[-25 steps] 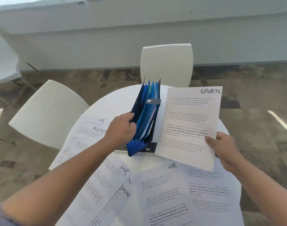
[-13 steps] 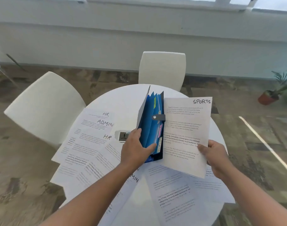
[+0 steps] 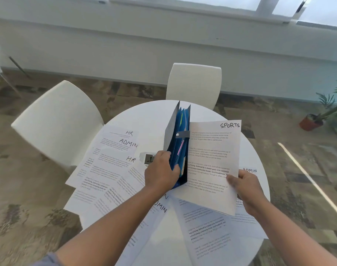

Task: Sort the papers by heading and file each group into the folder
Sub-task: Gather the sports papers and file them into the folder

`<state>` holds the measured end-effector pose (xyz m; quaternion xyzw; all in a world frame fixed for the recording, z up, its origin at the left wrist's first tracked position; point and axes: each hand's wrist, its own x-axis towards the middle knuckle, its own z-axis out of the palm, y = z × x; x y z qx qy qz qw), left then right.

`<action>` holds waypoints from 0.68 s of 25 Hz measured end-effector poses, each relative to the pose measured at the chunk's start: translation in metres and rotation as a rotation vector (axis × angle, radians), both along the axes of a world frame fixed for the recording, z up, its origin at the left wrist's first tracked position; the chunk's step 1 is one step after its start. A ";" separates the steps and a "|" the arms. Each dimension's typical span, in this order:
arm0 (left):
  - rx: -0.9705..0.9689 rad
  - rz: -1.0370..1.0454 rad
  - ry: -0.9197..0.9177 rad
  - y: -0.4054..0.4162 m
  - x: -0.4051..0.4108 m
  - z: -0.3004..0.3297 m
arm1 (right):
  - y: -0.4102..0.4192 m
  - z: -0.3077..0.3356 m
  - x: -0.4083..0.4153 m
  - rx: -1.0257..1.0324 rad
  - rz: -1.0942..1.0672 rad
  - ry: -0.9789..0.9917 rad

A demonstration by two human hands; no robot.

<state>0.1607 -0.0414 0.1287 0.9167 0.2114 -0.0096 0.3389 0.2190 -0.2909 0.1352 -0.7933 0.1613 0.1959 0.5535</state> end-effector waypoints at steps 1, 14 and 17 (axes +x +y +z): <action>0.032 -0.008 -0.004 0.002 0.002 0.000 | 0.000 0.000 -0.001 -0.004 0.000 0.003; 0.023 -0.055 0.127 0.009 0.039 0.005 | -0.002 0.058 0.005 -0.176 -0.096 -0.134; -0.080 -0.022 0.130 0.010 0.039 0.004 | -0.007 0.101 0.013 -0.263 -0.089 -0.256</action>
